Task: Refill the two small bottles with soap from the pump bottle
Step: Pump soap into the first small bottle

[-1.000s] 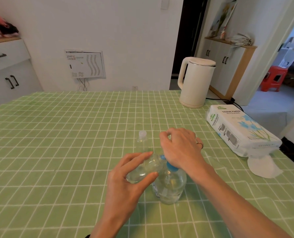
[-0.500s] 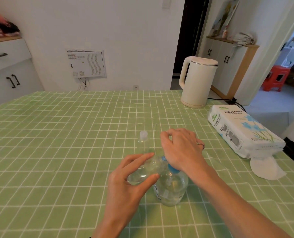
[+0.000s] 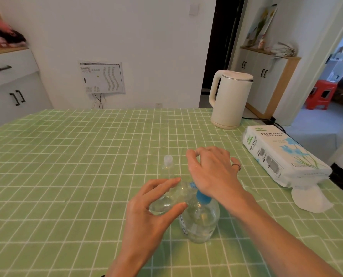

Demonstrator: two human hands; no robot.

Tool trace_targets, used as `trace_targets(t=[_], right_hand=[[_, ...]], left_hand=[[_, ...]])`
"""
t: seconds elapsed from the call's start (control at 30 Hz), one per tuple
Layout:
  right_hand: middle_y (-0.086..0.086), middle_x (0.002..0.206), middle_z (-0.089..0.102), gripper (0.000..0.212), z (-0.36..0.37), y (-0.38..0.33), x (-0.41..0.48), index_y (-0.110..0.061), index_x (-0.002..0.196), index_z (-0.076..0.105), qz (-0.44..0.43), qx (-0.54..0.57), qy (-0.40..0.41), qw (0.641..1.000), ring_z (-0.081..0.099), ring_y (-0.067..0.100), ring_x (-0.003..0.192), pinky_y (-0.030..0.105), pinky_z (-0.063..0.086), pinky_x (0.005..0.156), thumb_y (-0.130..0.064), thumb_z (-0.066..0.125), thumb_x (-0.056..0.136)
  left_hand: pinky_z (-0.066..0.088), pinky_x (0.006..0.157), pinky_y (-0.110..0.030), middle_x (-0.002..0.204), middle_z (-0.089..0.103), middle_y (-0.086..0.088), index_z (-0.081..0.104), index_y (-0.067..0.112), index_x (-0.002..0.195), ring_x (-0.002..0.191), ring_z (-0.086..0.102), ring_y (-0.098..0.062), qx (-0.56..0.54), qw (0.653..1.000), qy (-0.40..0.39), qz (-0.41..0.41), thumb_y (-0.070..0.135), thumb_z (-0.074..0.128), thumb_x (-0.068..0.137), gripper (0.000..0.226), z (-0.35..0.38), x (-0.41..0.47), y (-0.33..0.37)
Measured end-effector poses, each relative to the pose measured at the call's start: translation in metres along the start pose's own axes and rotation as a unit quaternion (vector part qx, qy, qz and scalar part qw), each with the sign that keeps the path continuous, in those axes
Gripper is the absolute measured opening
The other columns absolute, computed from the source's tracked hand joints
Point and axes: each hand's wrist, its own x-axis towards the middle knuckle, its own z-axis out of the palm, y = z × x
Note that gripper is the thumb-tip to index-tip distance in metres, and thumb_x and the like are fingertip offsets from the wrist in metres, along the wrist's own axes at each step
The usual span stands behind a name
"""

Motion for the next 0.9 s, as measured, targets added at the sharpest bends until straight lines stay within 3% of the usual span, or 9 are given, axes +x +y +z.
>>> trace_targets(t=[0.2, 0.37, 0.53, 0.63, 0.73, 0.9], right_hand=[[0.006, 0.15, 0.056, 0.056, 0.006, 0.004, 0.002, -0.027, 0.131, 0.068, 0.011, 0.024, -0.016, 1.0, 0.036, 0.029, 0.147, 0.058, 0.027, 0.117, -0.055, 0.025, 0.107], [0.006, 0.136, 0.058, 0.051, 0.01, 0.007, 0.001, -0.027, 0.121, 0.069, 0.024, 0.022, -0.038, 0.999, 0.041, 0.029, 0.133, 0.045, 0.023, 0.093, -0.052, 0.026, 0.108], [0.005, 0.13, 0.059, 0.049, 0.001, 0.003, -0.001, -0.025, 0.105, 0.066, 0.017, 0.028, -0.019, 0.999, 0.041, 0.032, 0.138, 0.054, 0.033, 0.111, -0.053, 0.026, 0.107], [0.005, 0.139, 0.059, 0.052, -0.003, -0.001, -0.002, -0.025, 0.121, 0.069, 0.006, 0.019, -0.001, 1.0, 0.038, 0.031, 0.143, 0.059, 0.03, 0.117, -0.053, 0.027, 0.108], [0.004, 0.138, 0.059, 0.052, -0.002, 0.0, 0.0, -0.026, 0.123, 0.068, 0.011, 0.024, -0.005, 1.0, 0.038, 0.03, 0.141, 0.056, 0.029, 0.113, -0.053, 0.026, 0.108], [0.004, 0.126, 0.057, 0.048, 0.008, 0.005, 0.004, -0.026, 0.117, 0.068, 0.023, 0.03, -0.021, 0.999, 0.042, 0.03, 0.129, 0.048, 0.026, 0.095, -0.049, 0.027, 0.109]], left_hand=[[0.048, 0.096, -0.009, 0.117, 0.075, 0.017, 0.078, 0.039, 0.122, 0.114, 0.07, -0.009, -0.003, 1.0, 0.003, -0.006, 0.033, 0.087, 0.074, 0.049, 0.002, -0.001, -0.003], [0.048, 0.095, -0.008, 0.117, 0.074, 0.02, 0.077, 0.044, 0.121, 0.114, 0.07, -0.006, -0.008, 1.0, 0.004, -0.019, 0.03, 0.089, 0.073, 0.051, 0.004, -0.005, -0.004], [0.048, 0.095, -0.008, 0.115, 0.075, 0.018, 0.078, 0.04, 0.122, 0.113, 0.07, -0.007, 0.0, 1.0, 0.001, -0.012, 0.022, 0.091, 0.075, 0.051, 0.002, -0.004, -0.002], [0.048, 0.094, -0.009, 0.115, 0.075, 0.018, 0.078, 0.039, 0.122, 0.113, 0.07, -0.008, 0.004, 1.0, 0.001, -0.006, 0.022, 0.091, 0.075, 0.052, 0.001, -0.001, 0.0], [0.048, 0.095, -0.009, 0.115, 0.075, 0.018, 0.077, 0.04, 0.122, 0.113, 0.07, -0.009, 0.0, 1.0, 0.002, -0.003, 0.032, 0.087, 0.075, 0.049, 0.001, -0.001, 0.002], [0.047, 0.095, -0.008, 0.116, 0.074, 0.02, 0.077, 0.044, 0.121, 0.114, 0.07, -0.006, 0.003, 1.0, -0.001, -0.01, 0.03, 0.088, 0.075, 0.049, 0.002, -0.002, -0.002]])
